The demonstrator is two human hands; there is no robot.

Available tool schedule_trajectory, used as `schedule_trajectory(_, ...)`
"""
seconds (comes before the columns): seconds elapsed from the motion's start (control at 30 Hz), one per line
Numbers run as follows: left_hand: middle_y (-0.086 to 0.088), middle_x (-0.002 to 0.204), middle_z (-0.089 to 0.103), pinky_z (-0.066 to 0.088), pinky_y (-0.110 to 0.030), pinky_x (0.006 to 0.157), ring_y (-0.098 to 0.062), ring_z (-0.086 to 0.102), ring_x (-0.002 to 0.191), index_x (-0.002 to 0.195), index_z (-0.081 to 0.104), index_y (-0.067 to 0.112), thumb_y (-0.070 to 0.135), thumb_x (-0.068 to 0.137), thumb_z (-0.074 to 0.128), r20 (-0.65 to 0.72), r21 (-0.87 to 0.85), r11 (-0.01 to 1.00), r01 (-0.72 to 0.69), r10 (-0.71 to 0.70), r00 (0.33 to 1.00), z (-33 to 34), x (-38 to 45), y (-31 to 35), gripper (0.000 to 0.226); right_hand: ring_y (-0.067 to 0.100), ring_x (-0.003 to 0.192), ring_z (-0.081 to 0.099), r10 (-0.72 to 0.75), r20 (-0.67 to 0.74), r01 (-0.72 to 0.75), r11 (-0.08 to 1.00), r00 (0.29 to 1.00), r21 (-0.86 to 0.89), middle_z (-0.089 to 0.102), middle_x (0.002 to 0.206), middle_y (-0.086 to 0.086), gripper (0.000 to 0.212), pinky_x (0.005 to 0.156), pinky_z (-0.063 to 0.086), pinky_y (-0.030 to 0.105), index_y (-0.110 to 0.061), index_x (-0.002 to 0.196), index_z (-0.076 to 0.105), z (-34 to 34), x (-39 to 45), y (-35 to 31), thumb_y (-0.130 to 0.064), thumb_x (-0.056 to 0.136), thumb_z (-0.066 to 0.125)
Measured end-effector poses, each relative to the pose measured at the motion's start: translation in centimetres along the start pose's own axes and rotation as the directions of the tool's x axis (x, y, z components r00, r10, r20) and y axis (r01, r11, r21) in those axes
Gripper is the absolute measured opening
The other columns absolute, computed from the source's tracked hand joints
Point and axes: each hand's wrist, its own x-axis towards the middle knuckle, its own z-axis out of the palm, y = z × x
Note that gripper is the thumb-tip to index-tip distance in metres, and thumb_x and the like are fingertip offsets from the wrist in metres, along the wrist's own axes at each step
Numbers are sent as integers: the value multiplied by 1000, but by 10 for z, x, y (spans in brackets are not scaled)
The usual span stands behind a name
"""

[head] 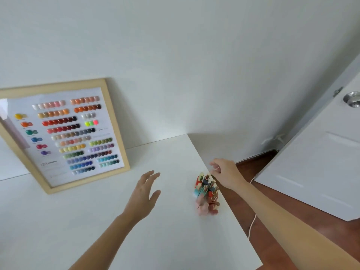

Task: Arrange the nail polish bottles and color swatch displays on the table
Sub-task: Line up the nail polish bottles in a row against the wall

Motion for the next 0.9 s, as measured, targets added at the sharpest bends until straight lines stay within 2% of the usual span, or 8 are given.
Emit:
schedule_trajectory(0.1, -2, 146, 42, 33, -28, 113, -19, 42, 136, 141, 45, 17, 17, 95, 56, 44, -1, 1000, 16, -16, 999, 28, 21, 33, 47, 22, 92, 58, 39, 91, -38, 999, 995, -14, 63, 107, 10, 32, 86, 47, 31, -6, 117, 60, -3, 4, 25, -16, 86, 64)
schedule_trajectory(0.2, 1, 143, 47, 38, -28, 109, -18, 49, 128, 139, 47, 18, 18, 96, 54, 91, -5, 998, 56, -55, 994, 49, 41, 61, 44, 18, 89, 55, 33, 169, -31, 999, 985, -11, 61, 104, 6, 37, 78, 41, 25, -9, 118, 59, 3, 7, 38, -24, 84, 67)
schedule_trajectory(0.37, -2, 139, 51, 45, -30, 102, -17, 60, 114, 138, 49, 20, 18, 98, 49, 179, 2, 994, 105, -104, 978, 71, 70, 89, 40, 13, 90, 54, 36, 246, -38, 999, 969, 3, 62, 111, 6, 48, 78, 43, 24, -16, 125, 54, 14, 17, 45, -30, 82, 70)
schedule_trajectory(0.57, -5, 130, 56, 45, -31, 97, -21, 62, 106, 135, 53, 22, 20, 96, 52, 256, 20, 989, 146, -147, 955, 88, 99, 102, 38, 11, 87, 56, 19, 268, -16, 1000, 963, -12, 64, 111, 2, 49, 77, 48, 23, -21, 126, 52, 24, 24, 49, -29, 81, 69)
schedule_trajectory(0.63, -7, 122, 60, 49, -33, 92, -23, 61, 102, 126, 56, 18, 19, 94, 54, 236, 24, 984, 175, -176, 956, 93, 105, 105, 32, 11, 84, 58, 6, 262, -6, 1000, 965, -3, 66, 107, 3, 47, 77, 49, 24, -22, 126, 52, 27, 26, 49, -27, 82, 68)
schedule_trajectory(0.77, -5, 108, 61, 49, -30, 75, -19, 56, 89, 106, 52, 12, 18, 84, 58, 177, 33, 960, 277, -278, 944, 103, 104, 110, 24, 15, 82, 62, -18, 224, 17, 1000, 974, 4, 69, 101, 6, 37, 76, 53, 27, -21, 120, 57, 32, 28, 49, -18, 84, 65)
schedule_trajectory(0.9, 0, 111, 57, 52, -32, 77, -21, 60, 95, 106, 60, 19, 31, 77, 61, 252, 125, 947, 295, -318, 914, 108, 93, 114, 32, 17, 78, 62, -35, 193, 32, 999, 981, 18, 69, 100, 9, 25, 74, 54, 27, -19, 113, 61, 36, 31, 50, -16, 88, 63)
